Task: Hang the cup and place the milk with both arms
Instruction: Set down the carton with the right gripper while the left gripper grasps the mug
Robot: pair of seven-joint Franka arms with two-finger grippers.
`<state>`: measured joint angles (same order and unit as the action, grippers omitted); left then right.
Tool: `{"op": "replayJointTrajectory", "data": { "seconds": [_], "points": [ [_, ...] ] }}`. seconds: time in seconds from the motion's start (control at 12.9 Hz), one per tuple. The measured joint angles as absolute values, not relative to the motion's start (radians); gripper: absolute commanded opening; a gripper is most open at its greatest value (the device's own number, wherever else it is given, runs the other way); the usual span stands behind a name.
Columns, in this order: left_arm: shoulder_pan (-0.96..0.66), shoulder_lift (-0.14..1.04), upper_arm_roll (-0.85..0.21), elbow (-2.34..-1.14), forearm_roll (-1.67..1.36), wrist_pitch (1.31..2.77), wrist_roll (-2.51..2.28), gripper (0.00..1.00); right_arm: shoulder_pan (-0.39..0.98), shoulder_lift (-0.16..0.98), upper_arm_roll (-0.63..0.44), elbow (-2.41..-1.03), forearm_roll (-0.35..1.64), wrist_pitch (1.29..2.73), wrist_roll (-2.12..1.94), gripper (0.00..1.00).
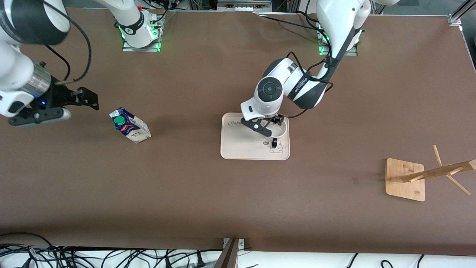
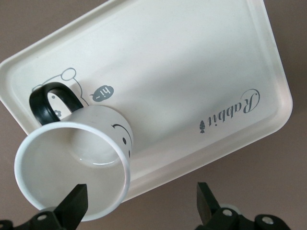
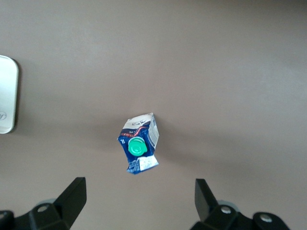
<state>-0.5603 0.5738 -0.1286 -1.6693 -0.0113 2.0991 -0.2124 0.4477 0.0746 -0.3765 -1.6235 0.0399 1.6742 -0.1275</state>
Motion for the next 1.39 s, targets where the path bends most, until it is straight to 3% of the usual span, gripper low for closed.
{"op": "replayJointTrajectory", "data": {
  "seconds": [0.46, 0.54, 0.7, 0.77, 1.16, 1.39],
  "points": [
    [-0.559, 0.586, -0.127, -1.713, 0.028, 2.164, -0.212, 1.00, 0.454, 0.052, -0.374, -1.620, -0.004, 1.668, -0.122, 1.00],
    [-0.559, 0.589, -0.127, -1.713, 0.029, 2.164, -0.212, 0.54, 0.458, 0.054, -0.374, -1.619, -0.006, 1.668, -0.121, 1.00],
    [-0.559, 0.596, -0.127, -1.714, 0.037, 2.166, -0.212, 0.14, 0.460, 0.055, -0.374, -1.619, -0.010, 1.667, -0.120, 1.00],
    [-0.559, 0.602, -0.127, -1.715, 0.042, 2.166, -0.212, 0.01, 0.460, 0.055, -0.373, -1.619, -0.011, 1.667, -0.120, 1.00],
    [-0.556, 0.627, -0.118, -1.717, 0.045, 2.176, -0.215, 0.00, 0.433, 0.055, -0.346, -1.617, -0.011, 1.667, -0.118, 1.00],
    [-0.554, 0.625, -0.116, -1.698, 0.045, 2.181, -0.231, 0.00, 0.275, 0.054, -0.186, -1.616, -0.011, 1.667, -0.117, 1.00]
  ]
}}
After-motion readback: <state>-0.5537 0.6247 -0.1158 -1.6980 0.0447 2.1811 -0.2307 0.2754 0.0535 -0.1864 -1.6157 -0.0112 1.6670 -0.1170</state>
